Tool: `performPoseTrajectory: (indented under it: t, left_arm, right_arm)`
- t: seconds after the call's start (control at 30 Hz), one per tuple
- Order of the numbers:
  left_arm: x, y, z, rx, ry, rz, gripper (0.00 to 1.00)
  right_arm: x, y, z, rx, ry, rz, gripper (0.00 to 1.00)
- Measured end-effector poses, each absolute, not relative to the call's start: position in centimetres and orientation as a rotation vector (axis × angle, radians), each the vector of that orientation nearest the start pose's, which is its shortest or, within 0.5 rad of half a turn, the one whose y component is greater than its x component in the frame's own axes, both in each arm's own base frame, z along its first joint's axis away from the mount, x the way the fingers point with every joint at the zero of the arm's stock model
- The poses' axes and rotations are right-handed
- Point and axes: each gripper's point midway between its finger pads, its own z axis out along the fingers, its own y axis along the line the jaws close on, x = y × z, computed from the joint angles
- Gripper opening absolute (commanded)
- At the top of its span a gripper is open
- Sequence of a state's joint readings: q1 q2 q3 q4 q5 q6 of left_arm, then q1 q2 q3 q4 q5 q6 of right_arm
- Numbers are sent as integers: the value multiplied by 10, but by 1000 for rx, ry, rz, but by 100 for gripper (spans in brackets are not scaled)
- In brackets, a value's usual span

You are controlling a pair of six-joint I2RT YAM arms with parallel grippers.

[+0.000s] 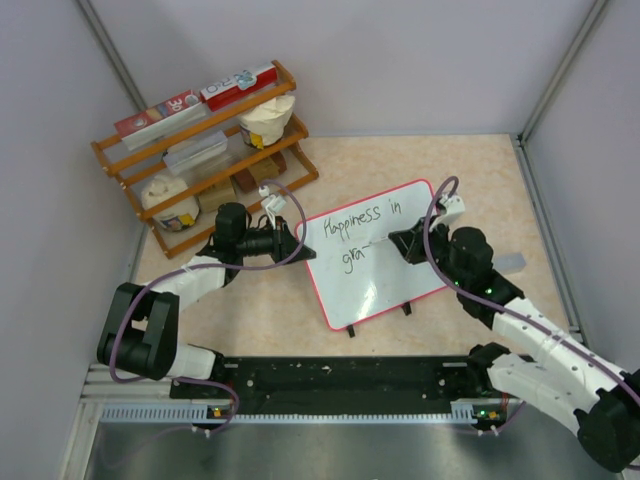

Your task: Write a sentence on the whiteboard

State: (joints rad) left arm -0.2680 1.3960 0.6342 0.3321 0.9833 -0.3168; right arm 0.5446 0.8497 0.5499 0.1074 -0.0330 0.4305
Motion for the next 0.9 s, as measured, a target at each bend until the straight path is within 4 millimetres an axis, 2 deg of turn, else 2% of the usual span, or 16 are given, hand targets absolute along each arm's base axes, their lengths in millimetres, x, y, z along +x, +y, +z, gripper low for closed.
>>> performPoseTrajectory:
  t: [0.9]
  left_arm:
    - [270, -233, 145, 614, 1948, -1346, 0]
  right_arm:
    - [284, 204, 209, -121, 1822, 769, 0]
